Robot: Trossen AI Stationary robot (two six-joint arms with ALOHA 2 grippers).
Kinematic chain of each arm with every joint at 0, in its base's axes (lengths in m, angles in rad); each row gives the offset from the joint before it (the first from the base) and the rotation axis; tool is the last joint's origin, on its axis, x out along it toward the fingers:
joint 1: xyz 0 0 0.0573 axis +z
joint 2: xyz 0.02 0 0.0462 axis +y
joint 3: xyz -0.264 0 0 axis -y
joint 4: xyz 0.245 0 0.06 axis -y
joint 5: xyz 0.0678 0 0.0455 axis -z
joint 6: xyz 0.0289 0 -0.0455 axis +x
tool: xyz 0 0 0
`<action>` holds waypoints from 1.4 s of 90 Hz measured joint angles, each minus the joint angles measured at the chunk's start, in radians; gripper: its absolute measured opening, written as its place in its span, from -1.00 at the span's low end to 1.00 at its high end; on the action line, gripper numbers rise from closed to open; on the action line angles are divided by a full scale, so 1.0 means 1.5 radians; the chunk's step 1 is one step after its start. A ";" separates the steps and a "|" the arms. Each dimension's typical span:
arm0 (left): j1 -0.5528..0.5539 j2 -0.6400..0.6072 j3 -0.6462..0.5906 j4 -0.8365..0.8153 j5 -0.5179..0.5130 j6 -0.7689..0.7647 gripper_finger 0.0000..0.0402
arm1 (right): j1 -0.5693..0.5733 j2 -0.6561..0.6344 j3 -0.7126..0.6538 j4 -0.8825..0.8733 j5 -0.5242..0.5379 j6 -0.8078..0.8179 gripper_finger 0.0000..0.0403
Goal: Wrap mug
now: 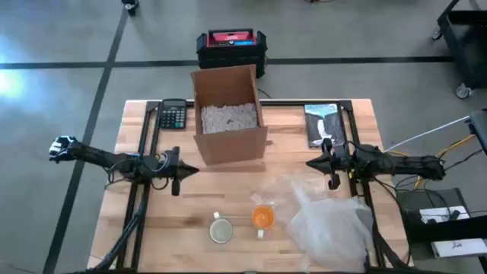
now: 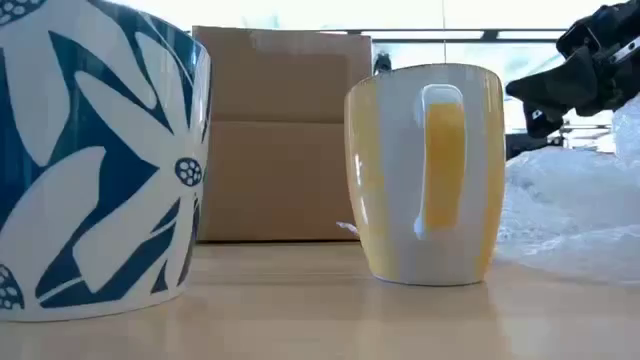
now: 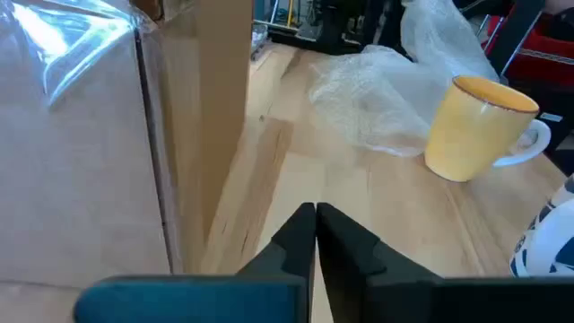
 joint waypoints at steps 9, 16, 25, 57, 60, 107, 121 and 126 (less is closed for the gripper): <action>0.000 0.000 0.000 0.000 0.000 0.000 -1.00 | 0.000 0.000 0.000 0.000 0.000 0.000 -0.99; 0.000 0.000 0.000 0.000 0.000 0.000 -1.00 | 0.000 0.000 0.000 0.000 0.000 0.000 -0.99; 0.000 0.000 0.000 0.000 0.000 0.000 -1.00 | 0.000 0.000 0.000 0.000 0.000 0.000 -0.99; 0.000 0.000 0.000 0.000 0.000 0.000 -1.00 | 0.000 0.000 0.000 0.000 0.000 0.000 -0.99; 0.000 0.000 0.000 0.000 0.000 0.000 -1.00 | 0.000 0.000 0.000 0.000 0.000 0.000 -0.99; 0.001 0.000 0.000 0.003 -0.041 -0.015 -1.00 | 0.000 0.000 0.000 0.000 0.000 0.000 -0.99; 0.001 0.000 0.000 0.004 -0.065 -0.006 -1.00 | 0.000 0.000 0.000 0.000 0.000 0.000 -0.99; 0.001 0.000 0.000 0.004 -0.065 -0.006 -1.00 | 0.000 0.000 0.000 0.001 0.000 0.000 -0.99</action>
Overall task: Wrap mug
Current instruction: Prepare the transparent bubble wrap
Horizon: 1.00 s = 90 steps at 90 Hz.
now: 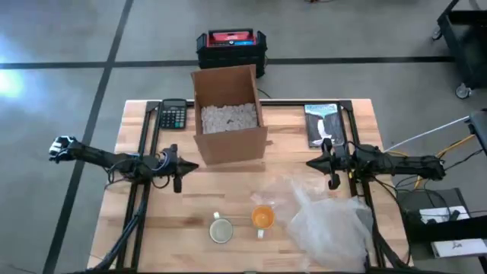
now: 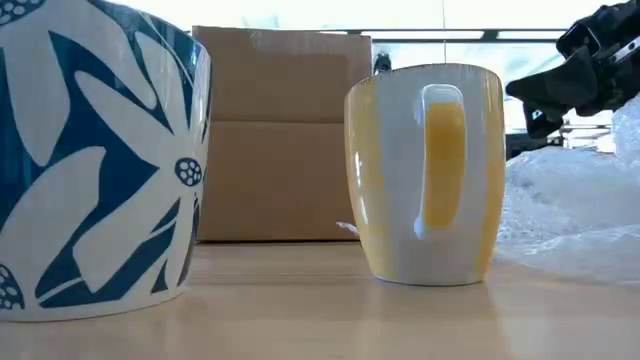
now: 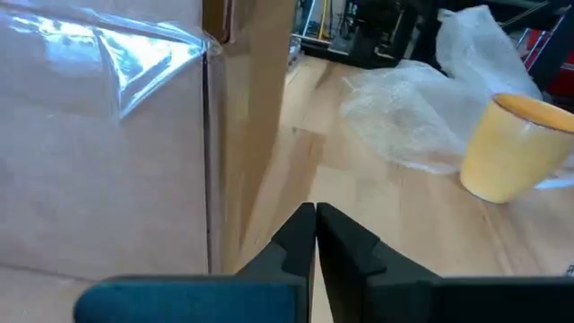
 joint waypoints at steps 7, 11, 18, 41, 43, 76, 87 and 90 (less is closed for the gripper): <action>0.000 0.000 0.000 0.001 0.000 -0.001 -1.00 | 0.000 0.000 0.000 0.011 -0.001 0.000 -0.99; 0.000 0.000 0.000 0.008 0.000 -0.006 -1.00 | 0.000 0.000 0.000 0.025 -0.001 0.000 -0.99; 0.000 0.000 0.000 0.048 -0.001 -0.011 -1.00 | 0.000 0.000 0.000 0.056 -0.001 0.006 -0.99; 0.000 0.000 0.000 0.210 -0.007 -0.006 -1.00 | 0.000 0.000 0.000 0.154 0.032 0.095 -0.99; 0.000 0.000 0.000 0.219 -0.007 -0.005 -1.00 | 0.000 0.000 0.000 0.153 0.033 0.099 -0.99; -0.031 0.051 0.102 0.115 0.084 0.005 -1.00 | 0.006 0.131 0.102 0.098 -0.013 0.129 -0.99; -0.079 0.141 0.189 0.017 0.086 -0.005 -1.00 | 0.010 0.260 0.222 -0.044 -0.075 0.129 -0.99; -0.093 0.170 0.212 0.002 0.086 -0.006 -1.00 | 0.012 0.297 0.259 -0.099 -0.092 0.129 -0.99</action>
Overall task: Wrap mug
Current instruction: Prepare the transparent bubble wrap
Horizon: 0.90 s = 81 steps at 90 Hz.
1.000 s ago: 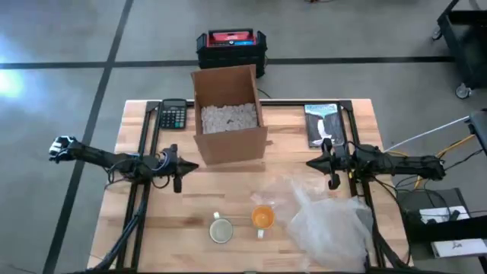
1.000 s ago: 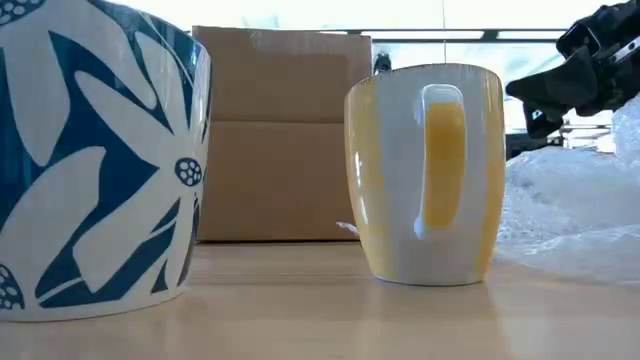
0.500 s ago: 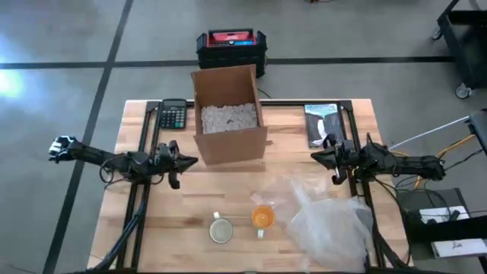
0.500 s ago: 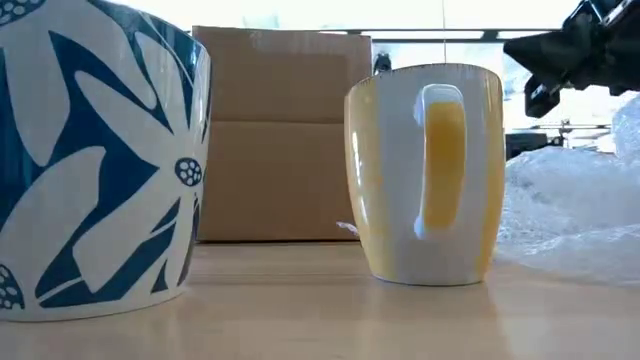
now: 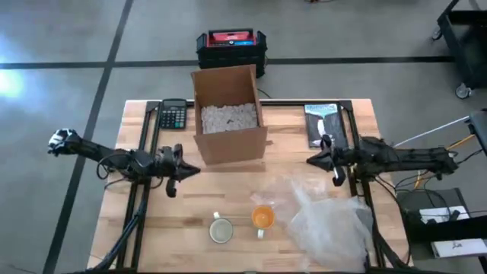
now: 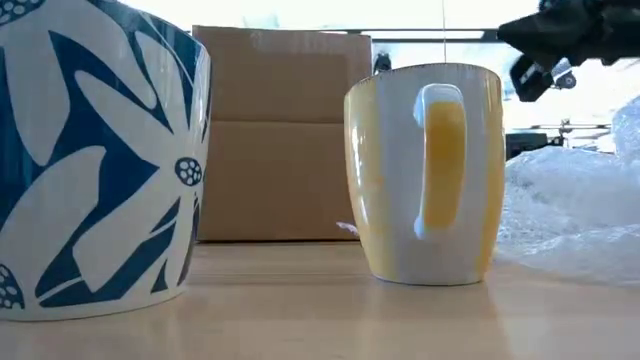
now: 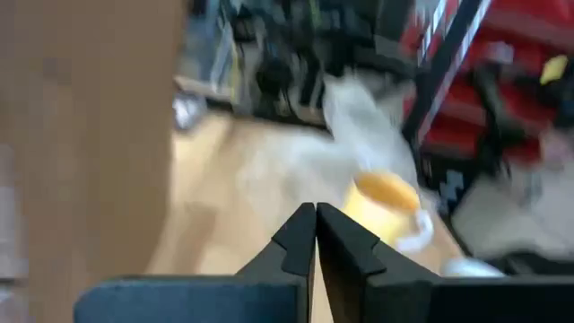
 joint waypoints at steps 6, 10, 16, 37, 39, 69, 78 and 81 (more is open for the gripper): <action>-0.027 0.059 0.043 -0.018 0.001 0.000 -1.00 | 0.005 0.067 0.074 -0.128 -0.023 0.000 -0.99; -0.042 0.098 0.067 -0.034 0.001 -0.001 -1.00 | 0.010 0.111 0.122 -0.198 -0.030 0.004 -0.99; -0.058 0.154 0.108 -0.034 0.001 -0.001 -1.00 | 0.023 0.173 0.186 -0.284 -0.036 0.001 -0.98; -0.069 0.312 0.222 -0.049 0.002 -0.031 -1.00 | 0.095 0.297 0.341 -0.406 -0.069 -0.016 -0.73; -0.069 0.323 0.234 -0.055 0.001 -0.035 -1.00 | 0.103 0.305 0.353 -0.420 -0.069 -0.011 -0.68; -0.068 0.448 0.388 -0.163 0.002 -0.058 -1.00 | 0.257 0.447 0.475 -0.668 -0.069 0.092 0.04; -0.068 0.472 0.414 -0.166 0.002 -0.039 -1.00 | 0.289 0.493 0.480 -0.668 -0.068 0.099 0.15; -0.068 0.479 0.420 -0.164 0.002 -0.035 -1.00 | 0.297 0.508 0.480 -0.668 -0.065 0.099 0.17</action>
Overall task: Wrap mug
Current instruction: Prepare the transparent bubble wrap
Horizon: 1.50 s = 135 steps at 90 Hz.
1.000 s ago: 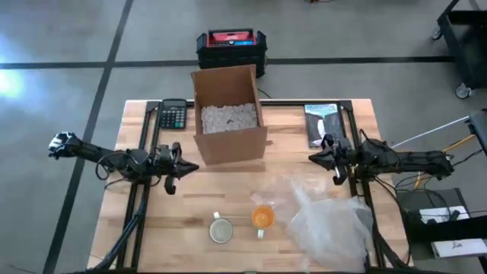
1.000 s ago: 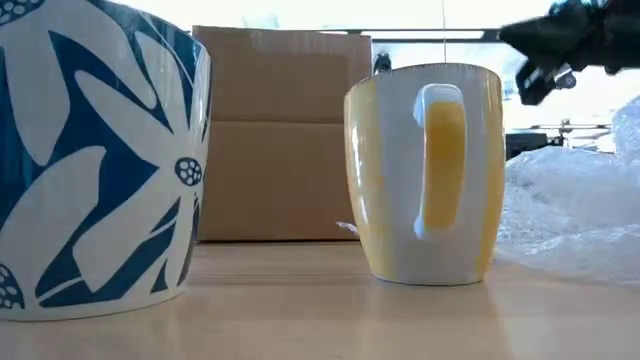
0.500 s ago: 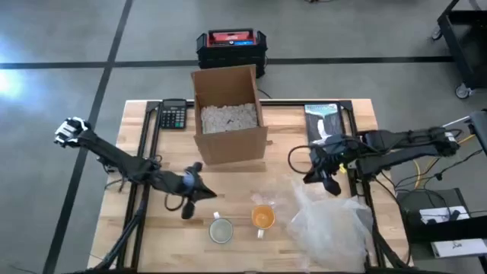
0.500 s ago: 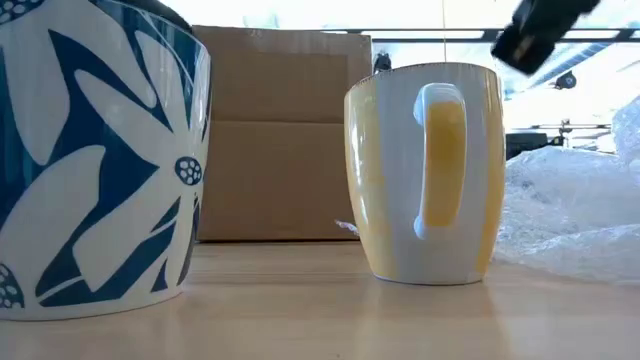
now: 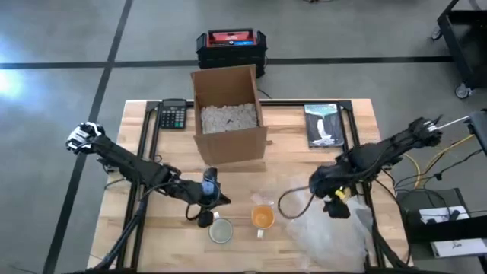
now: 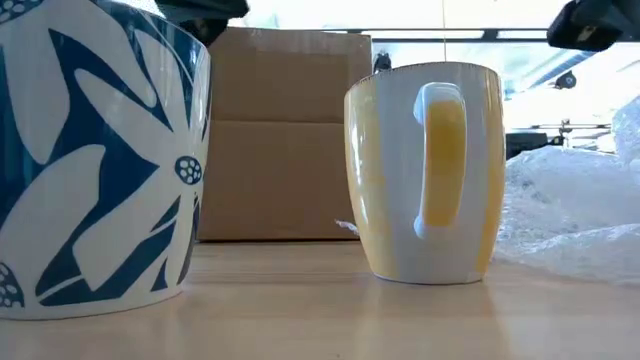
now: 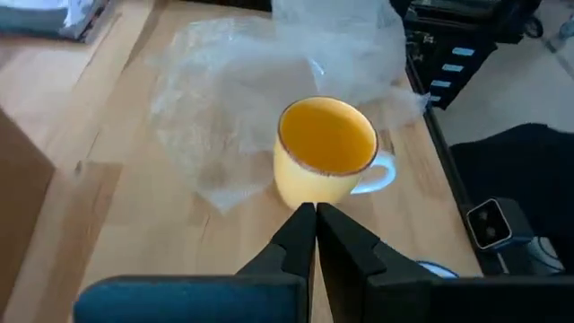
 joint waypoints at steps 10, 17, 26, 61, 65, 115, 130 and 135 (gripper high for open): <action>0.000 0.018 0.005 -0.004 0.000 0.004 -1.00 | 0.008 0.057 -0.010 -0.026 0.015 0.000 0.18; 0.001 0.028 0.006 -0.002 0.000 0.004 -1.00 | 0.008 0.097 -0.021 -0.072 0.032 -0.013 0.14; 0.001 0.037 0.006 0.000 0.000 0.003 -1.00 | 0.008 0.134 -0.023 -0.099 0.036 -0.046 -0.02; 0.001 0.033 0.006 0.016 -0.006 0.003 -1.00 | 0.005 0.119 0.006 -0.099 0.052 -0.099 -0.93; 0.001 0.033 0.006 0.016 -0.006 0.003 -1.00 | 0.003 0.111 0.006 -0.103 0.060 -0.087 -0.95; 0.001 0.029 0.006 0.016 -0.006 0.003 -1.00 | 0.004 0.029 0.007 -0.056 0.107 -0.001 -0.17; 0.001 0.029 0.006 0.015 -0.006 0.003 -1.00 | 0.005 0.058 -0.055 -0.019 0.070 -0.024 0.13; 0.001 0.029 0.006 0.015 -0.006 0.003 -1.00 | 0.005 0.075 -0.067 -0.018 0.029 -0.047 0.16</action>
